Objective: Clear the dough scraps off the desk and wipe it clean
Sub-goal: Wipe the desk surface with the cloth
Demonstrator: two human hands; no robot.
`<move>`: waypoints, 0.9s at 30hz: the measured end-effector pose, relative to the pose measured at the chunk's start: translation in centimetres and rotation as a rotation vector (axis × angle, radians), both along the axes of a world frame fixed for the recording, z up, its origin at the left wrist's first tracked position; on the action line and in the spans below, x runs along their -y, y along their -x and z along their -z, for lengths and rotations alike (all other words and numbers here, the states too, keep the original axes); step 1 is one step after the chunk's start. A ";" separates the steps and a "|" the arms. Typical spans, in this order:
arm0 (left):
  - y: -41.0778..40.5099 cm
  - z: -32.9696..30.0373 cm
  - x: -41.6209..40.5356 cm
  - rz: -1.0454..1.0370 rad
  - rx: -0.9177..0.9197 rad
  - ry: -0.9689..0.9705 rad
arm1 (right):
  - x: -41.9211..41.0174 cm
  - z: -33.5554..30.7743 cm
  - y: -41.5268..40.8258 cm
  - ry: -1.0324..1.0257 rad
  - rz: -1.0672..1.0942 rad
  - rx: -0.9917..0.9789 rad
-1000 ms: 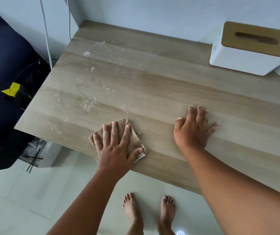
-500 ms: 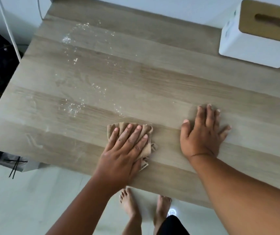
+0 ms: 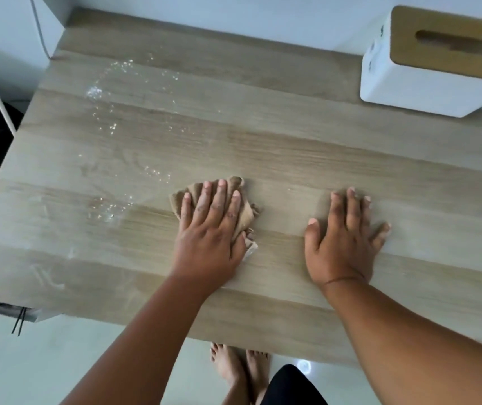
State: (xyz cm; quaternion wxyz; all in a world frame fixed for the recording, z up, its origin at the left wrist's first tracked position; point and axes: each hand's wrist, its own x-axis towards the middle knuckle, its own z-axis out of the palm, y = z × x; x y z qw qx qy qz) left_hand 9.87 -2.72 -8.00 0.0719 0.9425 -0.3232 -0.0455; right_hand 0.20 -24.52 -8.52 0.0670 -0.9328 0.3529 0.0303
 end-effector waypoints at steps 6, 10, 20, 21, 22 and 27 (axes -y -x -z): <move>4.4 0.2 -2.7 0.172 0.028 0.083 | 0.2 0.2 0.1 0.000 0.005 0.003; 4.2 0.3 -5.9 0.044 0.044 0.079 | 0.2 0.1 0.0 0.000 0.006 -0.003; 0.3 0.1 1.5 -0.071 -0.034 -0.009 | 0.3 0.0 0.1 -0.002 -0.002 -0.010; 0.6 0.0 1.5 -0.038 -0.033 0.004 | 0.4 0.0 0.1 0.000 -0.002 -0.005; 1.0 0.0 1.3 0.008 -0.032 0.020 | 0.3 0.0 0.1 0.001 -0.003 0.000; 3.4 -0.1 -3.2 0.214 -0.016 0.077 | 0.3 0.2 0.1 0.010 0.002 0.025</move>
